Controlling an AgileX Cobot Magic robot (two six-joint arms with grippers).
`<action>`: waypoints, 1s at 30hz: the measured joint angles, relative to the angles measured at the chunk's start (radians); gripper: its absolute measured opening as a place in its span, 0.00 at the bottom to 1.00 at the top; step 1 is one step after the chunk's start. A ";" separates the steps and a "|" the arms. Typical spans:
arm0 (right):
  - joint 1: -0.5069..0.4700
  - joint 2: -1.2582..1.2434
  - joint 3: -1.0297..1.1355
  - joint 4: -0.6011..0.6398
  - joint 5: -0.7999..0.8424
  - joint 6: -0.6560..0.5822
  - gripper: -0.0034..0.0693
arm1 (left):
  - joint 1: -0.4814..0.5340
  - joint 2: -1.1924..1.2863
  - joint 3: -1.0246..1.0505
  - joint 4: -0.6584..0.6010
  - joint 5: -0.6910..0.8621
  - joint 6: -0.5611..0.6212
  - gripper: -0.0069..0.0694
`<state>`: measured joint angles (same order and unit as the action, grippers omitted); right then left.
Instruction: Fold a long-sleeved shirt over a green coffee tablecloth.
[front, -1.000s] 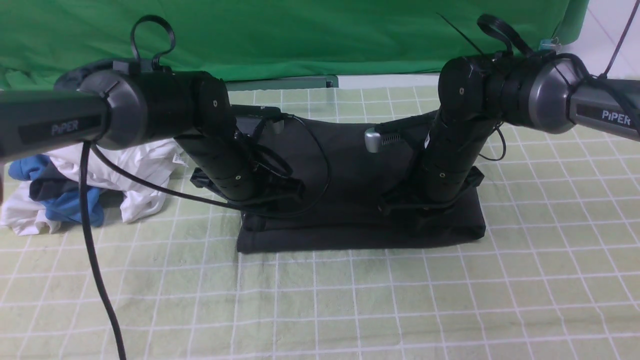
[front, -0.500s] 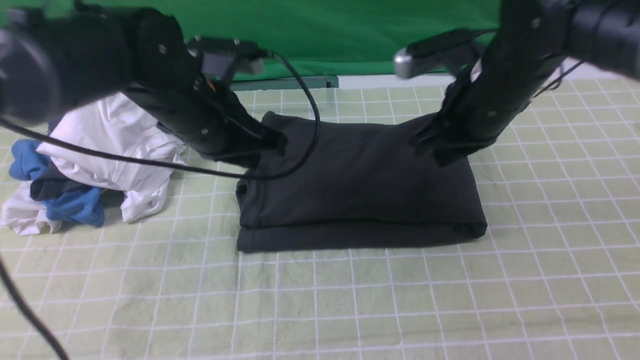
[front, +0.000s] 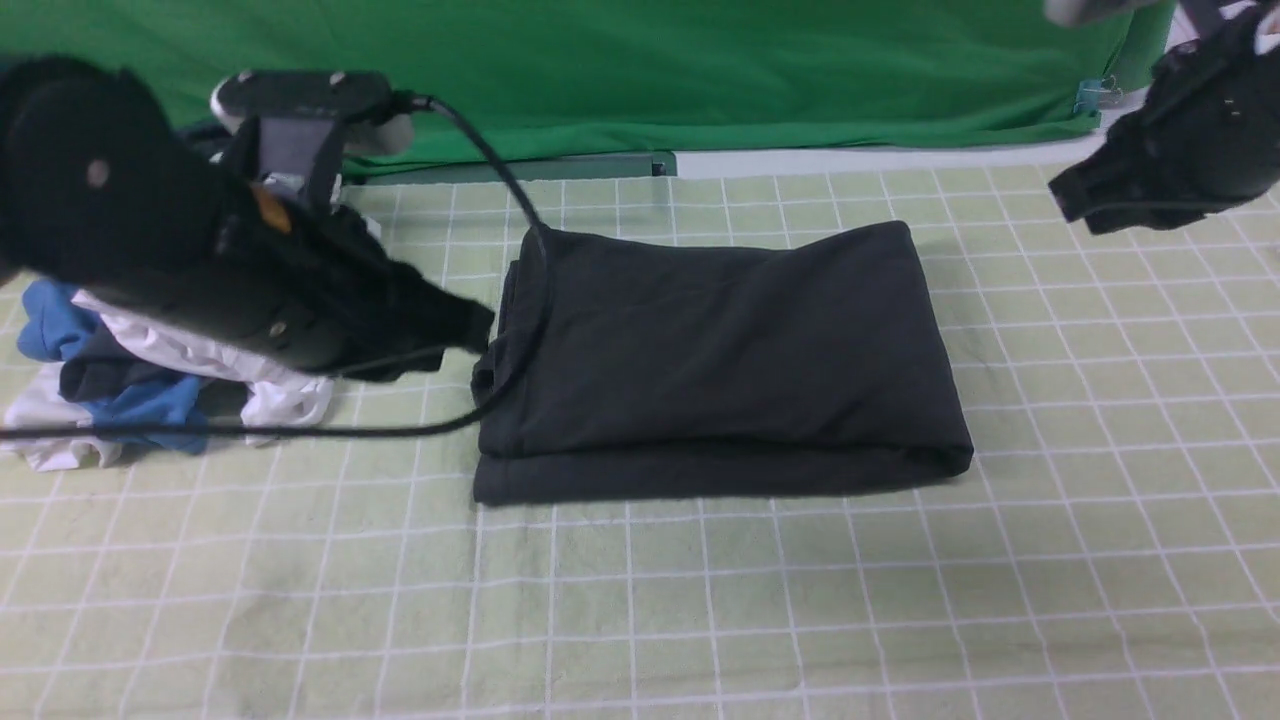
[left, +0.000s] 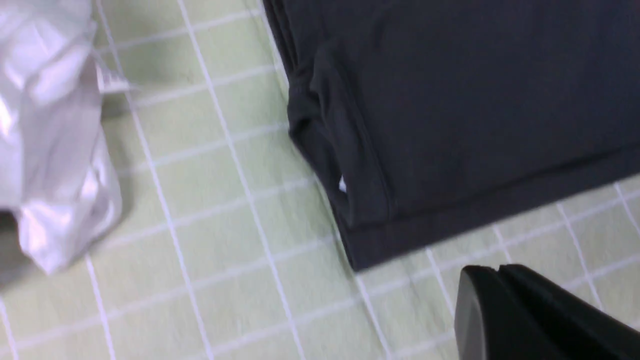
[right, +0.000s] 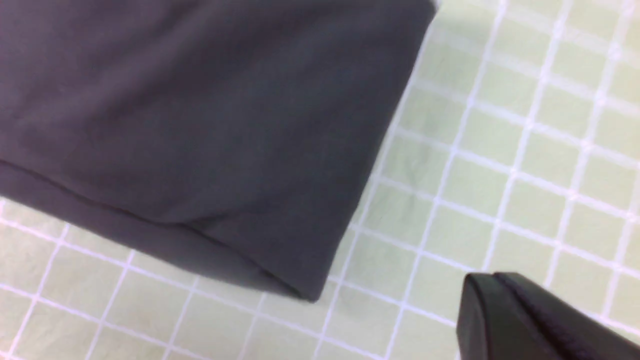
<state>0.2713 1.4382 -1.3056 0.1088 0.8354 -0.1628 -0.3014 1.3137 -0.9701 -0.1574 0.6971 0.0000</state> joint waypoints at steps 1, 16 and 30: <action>0.000 -0.057 0.050 0.000 -0.044 -0.002 0.05 | 0.000 -0.041 0.050 -0.006 -0.015 -0.006 0.11; 0.000 -0.906 0.762 0.000 -0.963 -0.003 0.05 | 0.000 -0.739 0.539 -0.022 -0.333 -0.086 0.11; 0.000 -1.237 0.892 0.000 -0.965 -0.003 0.08 | 0.000 -0.938 0.695 -0.030 -0.497 -0.091 0.11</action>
<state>0.2713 0.2015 -0.4135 0.1088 -0.1293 -0.1662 -0.3014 0.3761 -0.2747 -0.1870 0.1997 -0.0906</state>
